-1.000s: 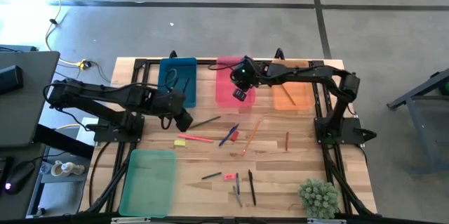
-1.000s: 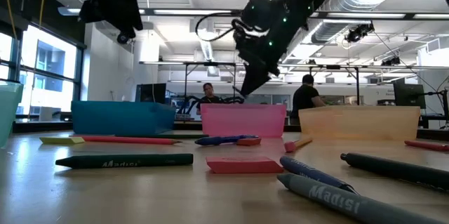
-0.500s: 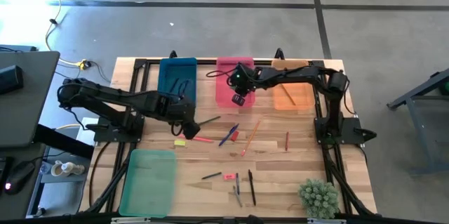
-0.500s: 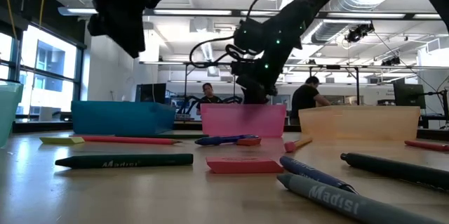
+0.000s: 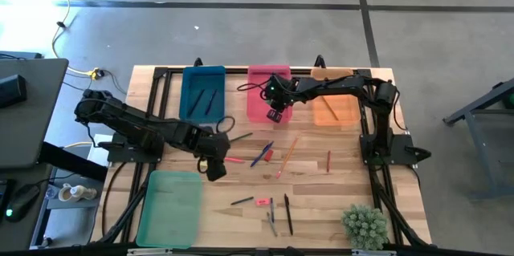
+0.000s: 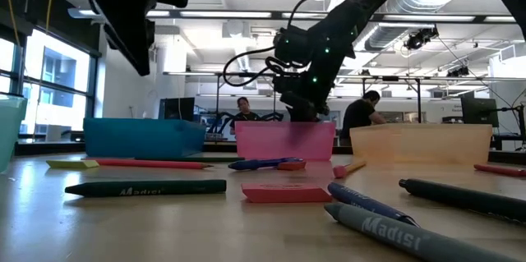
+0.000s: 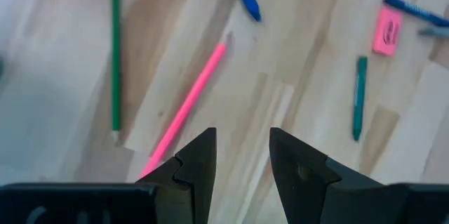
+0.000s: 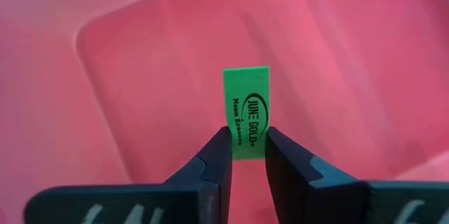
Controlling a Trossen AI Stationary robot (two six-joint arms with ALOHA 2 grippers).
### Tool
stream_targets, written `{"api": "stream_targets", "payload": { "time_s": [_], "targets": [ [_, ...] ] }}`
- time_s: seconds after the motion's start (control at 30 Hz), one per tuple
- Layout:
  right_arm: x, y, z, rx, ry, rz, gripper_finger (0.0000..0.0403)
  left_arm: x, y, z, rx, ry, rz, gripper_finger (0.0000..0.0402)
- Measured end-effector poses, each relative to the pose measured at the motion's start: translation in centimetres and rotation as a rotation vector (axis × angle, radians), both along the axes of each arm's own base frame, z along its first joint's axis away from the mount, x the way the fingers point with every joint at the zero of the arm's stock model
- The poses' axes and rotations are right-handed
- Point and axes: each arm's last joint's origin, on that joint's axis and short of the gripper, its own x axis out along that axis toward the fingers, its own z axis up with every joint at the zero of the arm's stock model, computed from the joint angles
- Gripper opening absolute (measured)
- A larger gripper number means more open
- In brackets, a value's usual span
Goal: Sort crayons/erasers/pens/pencils in bins
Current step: Put the green eraser into the pink bin, then put the green crayon into the green bin
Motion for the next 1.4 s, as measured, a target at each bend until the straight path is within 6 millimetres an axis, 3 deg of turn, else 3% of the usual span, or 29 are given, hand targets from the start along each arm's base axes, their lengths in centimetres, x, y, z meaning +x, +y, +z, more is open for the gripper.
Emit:
{"api": "stream_targets", "payload": {
  "time_s": [0.27, 0.47, 0.87, 1.13, 1.4],
  "targets": [
    [-0.3, 0.0, 0.1, 0.004, 0.017, 0.003, 0.0128, 0.4, -1.0, -1.0, -0.005, 0.034, -0.036, 0.0119],
    [-0.9, -0.9, 1.5, 0.038, -0.036, 0.001, 0.0156, 0.5, -1.1, -0.9, -0.030, 0.029, -0.029, 0.0119],
    [-3.8, -1.8, 7.1, 0.020, -0.148, 0.012, 0.0140, 0.4, -1.1, -0.9, -0.013, 0.032, -0.076, 0.0119],
    [-5.8, -0.4, 10.0, 0.056, -0.157, 0.026, 0.0138, 0.5, -1.0, -1.0, 0.045, 0.040, -0.184, 0.0119],
    [-7.6, 0.7, 12.6, 0.081, -0.199, -0.038, 0.0138, 1.3, -0.2, -2.5, 0.060, 0.096, -0.278, 0.0119]
  ]
}}
